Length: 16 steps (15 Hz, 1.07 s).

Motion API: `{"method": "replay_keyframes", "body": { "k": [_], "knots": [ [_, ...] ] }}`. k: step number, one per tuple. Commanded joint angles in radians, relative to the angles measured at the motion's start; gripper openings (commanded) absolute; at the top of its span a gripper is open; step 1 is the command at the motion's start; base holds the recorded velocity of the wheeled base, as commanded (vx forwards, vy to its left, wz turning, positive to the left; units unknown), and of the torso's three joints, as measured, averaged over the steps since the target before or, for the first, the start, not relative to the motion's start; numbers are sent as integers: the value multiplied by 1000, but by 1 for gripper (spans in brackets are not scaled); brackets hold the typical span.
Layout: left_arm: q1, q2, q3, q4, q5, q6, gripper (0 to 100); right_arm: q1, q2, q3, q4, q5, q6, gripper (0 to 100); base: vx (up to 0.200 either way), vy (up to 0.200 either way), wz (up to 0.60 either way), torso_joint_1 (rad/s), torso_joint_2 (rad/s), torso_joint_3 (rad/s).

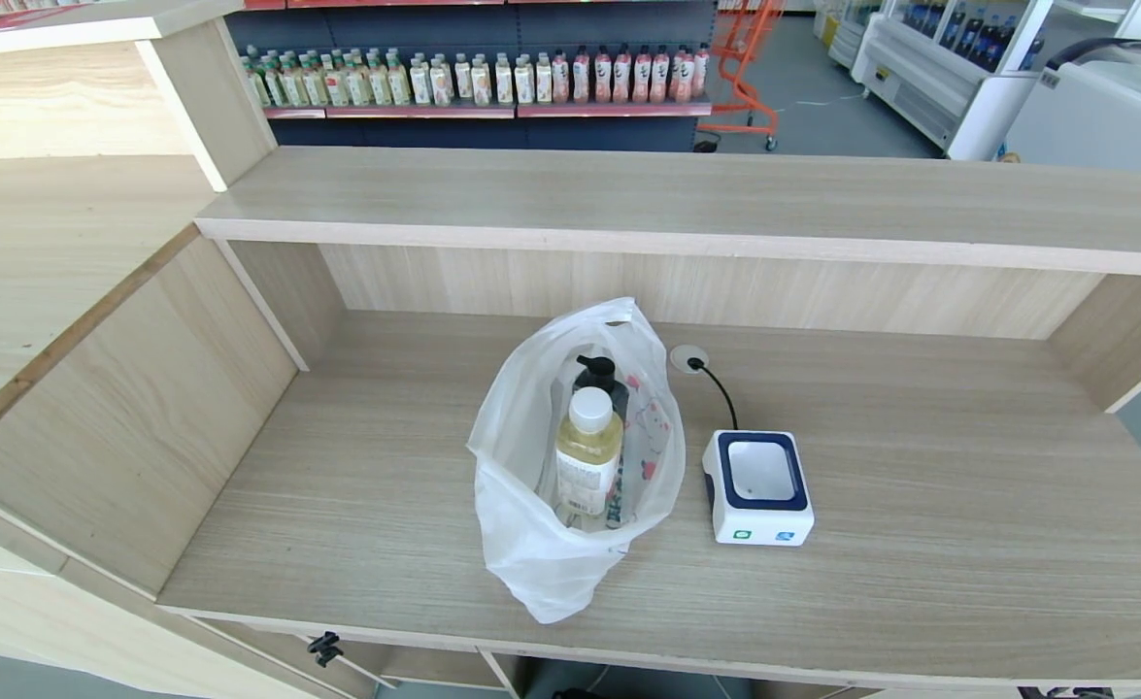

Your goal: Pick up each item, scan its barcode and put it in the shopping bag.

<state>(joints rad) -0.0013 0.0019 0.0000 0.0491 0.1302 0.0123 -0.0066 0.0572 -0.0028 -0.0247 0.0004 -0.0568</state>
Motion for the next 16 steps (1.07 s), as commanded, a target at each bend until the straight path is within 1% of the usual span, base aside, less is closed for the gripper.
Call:
{"method": "replay_keyframes", "body": {
  "k": [1, 9, 10, 13, 16],
  "knots": [
    [0, 0, 0, 0, 0, 0, 100, 2, -57, 3, 8, -23, 18, 100, 0, 0, 0, 0, 0, 0],
    [0, 0, 0, 0, 0, 0, 100, 2, -57, 3, 17, -16, 11, 100, 0, 0, 0, 0, 0, 0],
    [0, 0, 0, 0, 0, 0, 100, 2, -57, 3, 17, -16, 6, 0, 0, 0, 0, 0, 0, 0],
    [0, 0, 0, 0, 0, 0, 100, 2, -57, 3, 17, -19, 34, 0, 0, 0, 0, 0, 0, 0],
    [0, 0, 0, 0, 0, 0, 100, 2, -57, 3, 17, -17, 32, 0, 0, 0, 0, 0, 0, 0]
  ]
}}
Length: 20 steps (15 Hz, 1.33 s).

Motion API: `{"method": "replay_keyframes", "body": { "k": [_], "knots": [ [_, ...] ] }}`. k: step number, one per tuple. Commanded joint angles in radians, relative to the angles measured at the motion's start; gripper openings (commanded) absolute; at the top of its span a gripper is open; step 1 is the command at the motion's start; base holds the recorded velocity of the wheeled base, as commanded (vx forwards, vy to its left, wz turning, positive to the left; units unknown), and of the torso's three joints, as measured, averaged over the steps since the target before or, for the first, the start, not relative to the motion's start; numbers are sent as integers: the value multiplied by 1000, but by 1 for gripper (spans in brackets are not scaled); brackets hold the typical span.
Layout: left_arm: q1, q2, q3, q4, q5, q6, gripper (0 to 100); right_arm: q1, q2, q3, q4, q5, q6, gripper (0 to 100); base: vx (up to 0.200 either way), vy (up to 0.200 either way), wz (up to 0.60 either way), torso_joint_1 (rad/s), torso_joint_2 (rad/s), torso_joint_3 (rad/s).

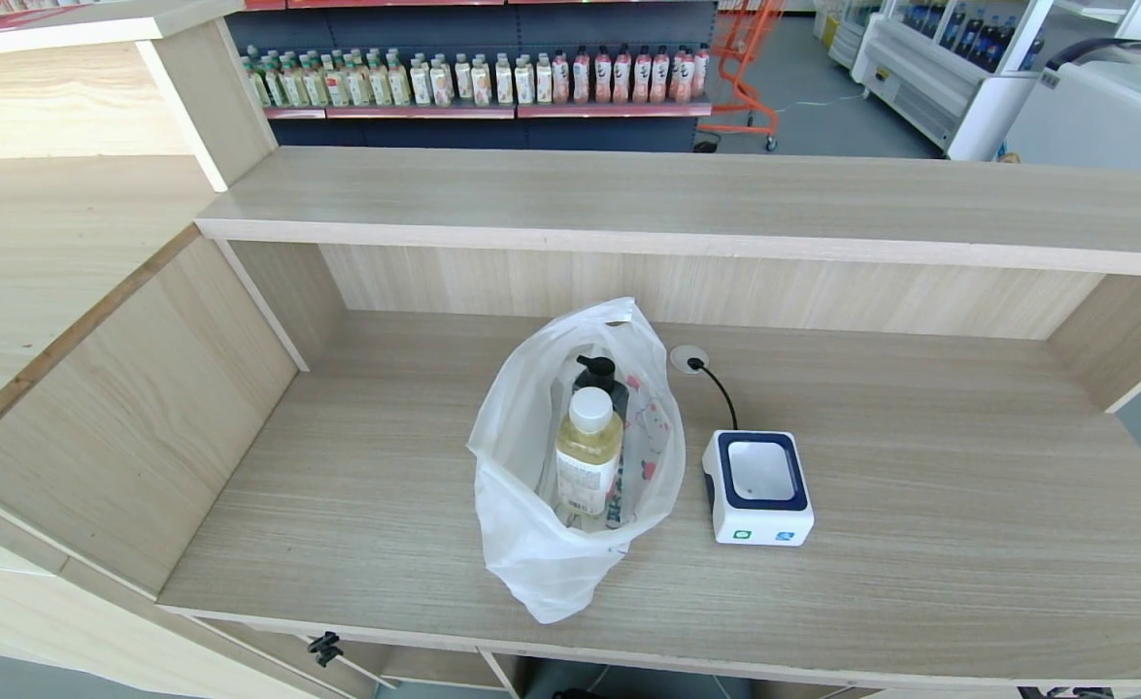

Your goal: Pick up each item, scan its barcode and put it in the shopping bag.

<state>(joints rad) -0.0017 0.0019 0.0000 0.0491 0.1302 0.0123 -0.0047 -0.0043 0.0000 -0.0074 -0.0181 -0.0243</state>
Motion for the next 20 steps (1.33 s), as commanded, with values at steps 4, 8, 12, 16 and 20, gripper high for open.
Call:
{"method": "replay_keyframes", "body": {
  "k": [4, 8, 12, 16, 20],
  "knots": [
    [0, 0, 0, 0, 0, 0, 100, 0, 4, 0, 0, 0, 0, 0, 0, 0, 0, 0, 0, 0],
    [0, 0, 0, 0, 0, 1, 100, 0, 4, 0, 0, 1, 0, 0, 0, -200, 0, 5, -1, 0],
    [0, 0, 0, 0, 0, 0, 100, 0, 4, 0, 0, 0, 0, 0, 0, -200, 0, 7, 4, 4],
    [0, 0, 0, 0, 0, -3, 100, 0, 4, 0, 0, 0, 0, 0, 0, -50, 0, 1, -1, 1],
    [0, 0, 0, 0, 0, 0, 100, 0, 4, 0, 0, 0, 0, 0, 150, 0, 0, -2, 2, 2]
  ]
}}
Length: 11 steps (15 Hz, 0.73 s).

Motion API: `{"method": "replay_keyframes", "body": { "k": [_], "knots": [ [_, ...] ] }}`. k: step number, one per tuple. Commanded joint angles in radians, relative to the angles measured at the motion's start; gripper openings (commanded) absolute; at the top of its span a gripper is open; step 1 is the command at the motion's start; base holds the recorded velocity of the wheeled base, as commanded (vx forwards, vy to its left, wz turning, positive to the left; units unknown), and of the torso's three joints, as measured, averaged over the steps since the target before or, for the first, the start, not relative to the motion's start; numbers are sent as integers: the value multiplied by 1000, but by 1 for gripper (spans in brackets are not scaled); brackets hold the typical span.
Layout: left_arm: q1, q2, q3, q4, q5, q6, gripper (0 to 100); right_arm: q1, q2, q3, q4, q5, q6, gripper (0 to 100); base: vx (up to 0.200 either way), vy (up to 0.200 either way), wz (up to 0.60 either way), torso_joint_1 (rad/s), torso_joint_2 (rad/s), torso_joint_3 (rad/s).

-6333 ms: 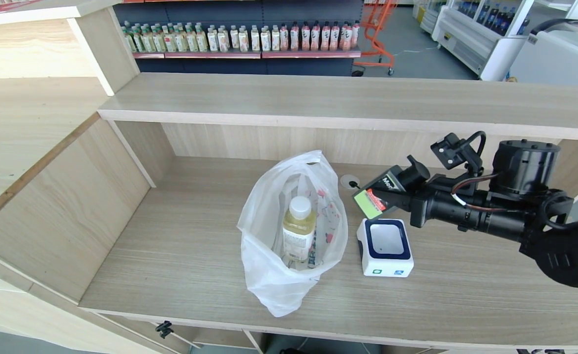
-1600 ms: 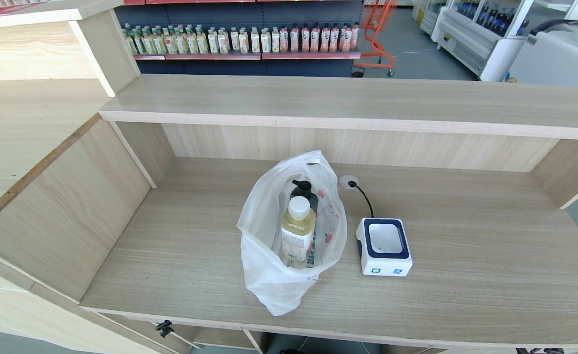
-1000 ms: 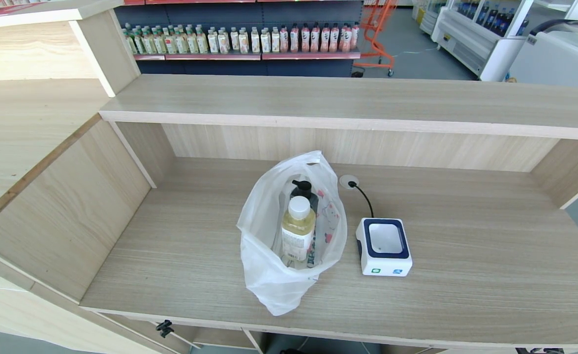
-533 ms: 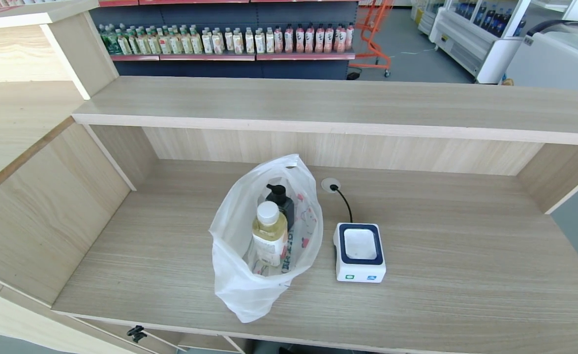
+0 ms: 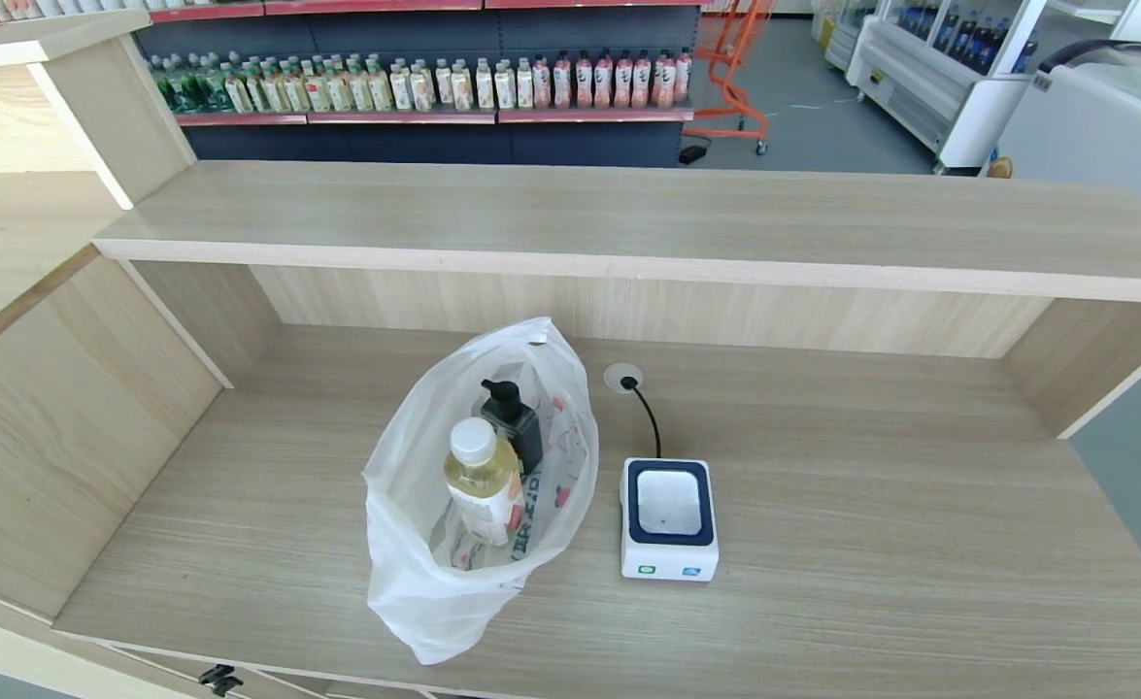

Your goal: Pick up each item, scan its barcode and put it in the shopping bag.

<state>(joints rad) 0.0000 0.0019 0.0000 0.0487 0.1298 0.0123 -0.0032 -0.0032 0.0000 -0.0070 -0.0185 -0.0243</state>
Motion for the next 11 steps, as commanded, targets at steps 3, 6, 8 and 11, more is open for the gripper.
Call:
{"method": "replay_keyframes", "body": {
  "k": [3, 6, 8, 11],
  "knots": [
    [-2, 0, 0, 0, 1, 0, 100, -1, 3, 0, -1, 0, 1, 0, 0, 0, 0, 0, 0, 0],
    [0, 0, 0, 0, 1, 0, 100, -1, 3, 0, -1, 2, 0, 0, 0, 0, 0, 0, 0, 0],
    [-2, 0, 0, 0, 1, 0, 100, -1, 3, 0, -1, 2, -3, 0, 0, 0, 0, 0, 0, 0],
    [-2, 0, 0, 0, 1, 0, 100, -1, 3, 0, -1, 2, 0, 0, 0, 0, 0, 0, 0, 0]
  ]
}}
